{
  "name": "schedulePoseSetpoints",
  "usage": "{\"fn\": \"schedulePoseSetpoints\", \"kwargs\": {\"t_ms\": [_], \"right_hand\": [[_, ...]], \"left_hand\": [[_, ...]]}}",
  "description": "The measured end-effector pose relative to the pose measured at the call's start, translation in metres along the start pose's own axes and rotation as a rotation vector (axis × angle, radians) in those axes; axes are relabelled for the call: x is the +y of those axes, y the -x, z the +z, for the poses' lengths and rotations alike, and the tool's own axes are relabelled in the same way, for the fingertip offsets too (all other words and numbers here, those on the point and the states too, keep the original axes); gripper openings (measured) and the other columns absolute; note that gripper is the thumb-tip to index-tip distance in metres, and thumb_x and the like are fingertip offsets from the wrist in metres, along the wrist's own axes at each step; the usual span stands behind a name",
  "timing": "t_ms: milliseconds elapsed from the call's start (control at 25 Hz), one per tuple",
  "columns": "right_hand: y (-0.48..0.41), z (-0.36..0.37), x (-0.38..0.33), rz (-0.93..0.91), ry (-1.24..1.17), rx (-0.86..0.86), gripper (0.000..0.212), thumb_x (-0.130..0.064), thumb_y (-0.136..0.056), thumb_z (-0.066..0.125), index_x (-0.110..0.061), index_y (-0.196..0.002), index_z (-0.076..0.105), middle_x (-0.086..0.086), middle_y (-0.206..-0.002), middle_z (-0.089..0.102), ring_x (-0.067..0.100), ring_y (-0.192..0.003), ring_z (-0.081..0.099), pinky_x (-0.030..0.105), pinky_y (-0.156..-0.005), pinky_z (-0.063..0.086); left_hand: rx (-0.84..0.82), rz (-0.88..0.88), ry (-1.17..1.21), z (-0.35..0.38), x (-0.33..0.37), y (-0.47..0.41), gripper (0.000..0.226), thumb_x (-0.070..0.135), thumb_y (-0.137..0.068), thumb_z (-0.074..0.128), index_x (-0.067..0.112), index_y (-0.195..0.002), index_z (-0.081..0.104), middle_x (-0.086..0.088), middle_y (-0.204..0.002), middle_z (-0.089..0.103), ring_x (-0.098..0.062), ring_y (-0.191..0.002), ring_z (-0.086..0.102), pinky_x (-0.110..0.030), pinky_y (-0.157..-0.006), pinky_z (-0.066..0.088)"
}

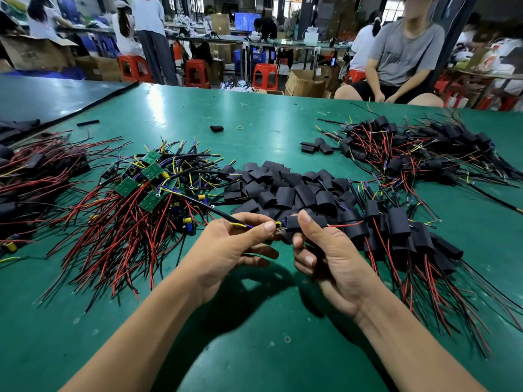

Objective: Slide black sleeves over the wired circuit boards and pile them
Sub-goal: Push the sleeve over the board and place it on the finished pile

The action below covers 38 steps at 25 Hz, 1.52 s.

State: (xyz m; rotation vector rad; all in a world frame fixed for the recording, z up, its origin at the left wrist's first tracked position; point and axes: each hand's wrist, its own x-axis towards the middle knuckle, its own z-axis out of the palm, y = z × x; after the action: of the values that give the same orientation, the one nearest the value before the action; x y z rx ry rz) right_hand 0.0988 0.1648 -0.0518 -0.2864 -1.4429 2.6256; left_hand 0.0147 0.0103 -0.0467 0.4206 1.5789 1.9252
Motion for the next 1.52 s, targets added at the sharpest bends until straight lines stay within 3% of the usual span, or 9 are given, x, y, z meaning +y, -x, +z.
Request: {"fn": "schedulePoseSetpoints", "kwargs": {"t_ms": [320, 520, 640, 840, 960, 1240, 1400, 1520], "right_hand": [[-0.001, -0.002, -0.002, 0.037, 0.077, 0.026, 0.036, -0.039, -0.070, 0.081, -0.013, -0.071, 0.057, 0.004, -0.064, 0.056, 0.006, -0.040, 0.039, 0.018, -0.039, 0.034], [0.000, 0.002, 0.001, -0.002, -0.026, 0.047, 0.032, -0.031, -0.074, 0.076, -0.010, -0.091, 0.059, 0.004, -0.066, 0.056, 0.006, -0.041, 0.039, 0.017, -0.039, 0.035], [0.003, 0.004, 0.001, -0.029, -0.012, 0.033, 0.039, -0.028, -0.070, 0.078, -0.009, -0.101, 0.061, 0.005, -0.066, 0.058, 0.008, -0.042, 0.043, 0.018, -0.041, 0.038], [0.002, 0.000, -0.002, -0.018, 0.028, 0.017, 0.040, -0.035, -0.071, 0.080, -0.008, -0.097, 0.066, 0.007, -0.070, 0.061, 0.010, -0.045, 0.046, 0.020, -0.043, 0.039], [0.002, -0.003, -0.006, -0.054, 0.102, -0.022, 0.038, -0.045, -0.076, 0.080, -0.010, -0.089, 0.074, 0.010, -0.079, 0.068, 0.012, -0.049, 0.048, 0.021, -0.046, 0.042], [0.000, 0.002, -0.003, 0.034, 0.231, 0.164, 0.052, -0.063, -0.067, 0.071, -0.012, -0.073, 0.077, 0.013, -0.074, 0.072, 0.010, -0.045, 0.052, 0.019, -0.043, 0.045], [0.000, 0.006, 0.003, 0.065, 0.203, 0.142, 0.041, -0.060, -0.070, 0.070, -0.021, -0.076, 0.081, 0.009, -0.078, 0.075, 0.008, -0.048, 0.054, 0.020, -0.046, 0.049], [0.000, 0.004, 0.003, 0.068, 0.182, 0.092, 0.046, -0.059, -0.070, 0.072, -0.016, -0.084, 0.081, 0.008, -0.082, 0.074, 0.009, -0.052, 0.052, 0.019, -0.048, 0.048]], "left_hand": [[0.066, 0.196, -0.183, 0.001, 0.001, 0.002, 0.021, 0.018, -0.075, 0.077, 0.005, -0.091, 0.074, -0.014, -0.077, 0.073, -0.020, -0.063, 0.070, -0.026, -0.061, 0.058], [0.110, 0.302, -0.251, 0.004, 0.000, 0.003, 0.023, 0.023, -0.076, 0.077, 0.007, -0.093, 0.073, -0.021, -0.082, 0.073, -0.023, -0.063, 0.072, -0.028, -0.062, 0.059], [0.103, 0.258, -0.172, 0.004, -0.001, 0.003, 0.022, 0.023, -0.078, 0.076, 0.006, -0.091, 0.073, -0.025, -0.085, 0.072, -0.022, -0.061, 0.070, -0.027, -0.059, 0.058], [0.086, 0.146, -0.027, 0.006, -0.003, 0.000, 0.031, 0.028, -0.069, 0.079, 0.005, -0.090, 0.073, -0.019, -0.083, 0.072, -0.024, -0.059, 0.069, -0.026, -0.056, 0.055], [0.109, 0.109, 0.028, 0.006, -0.003, -0.001, 0.024, 0.030, -0.069, 0.079, 0.011, -0.083, 0.075, -0.014, -0.080, 0.073, -0.026, -0.059, 0.070, -0.026, -0.054, 0.056], [0.091, 0.080, 0.021, 0.012, -0.001, 0.001, 0.030, 0.030, -0.070, 0.078, 0.005, -0.085, 0.069, -0.015, -0.077, 0.074, -0.025, -0.056, 0.069, -0.027, -0.053, 0.057], [0.085, 0.077, 0.013, 0.012, 0.000, 0.002, 0.023, 0.029, -0.069, 0.079, 0.010, -0.080, 0.071, -0.010, -0.072, 0.074, -0.025, -0.058, 0.070, -0.029, -0.056, 0.058], [0.093, 0.082, -0.033, 0.013, -0.001, 0.003, 0.016, 0.034, -0.068, 0.081, 0.021, -0.074, 0.075, -0.008, -0.071, 0.073, -0.022, -0.058, 0.070, -0.027, -0.056, 0.056]]}}
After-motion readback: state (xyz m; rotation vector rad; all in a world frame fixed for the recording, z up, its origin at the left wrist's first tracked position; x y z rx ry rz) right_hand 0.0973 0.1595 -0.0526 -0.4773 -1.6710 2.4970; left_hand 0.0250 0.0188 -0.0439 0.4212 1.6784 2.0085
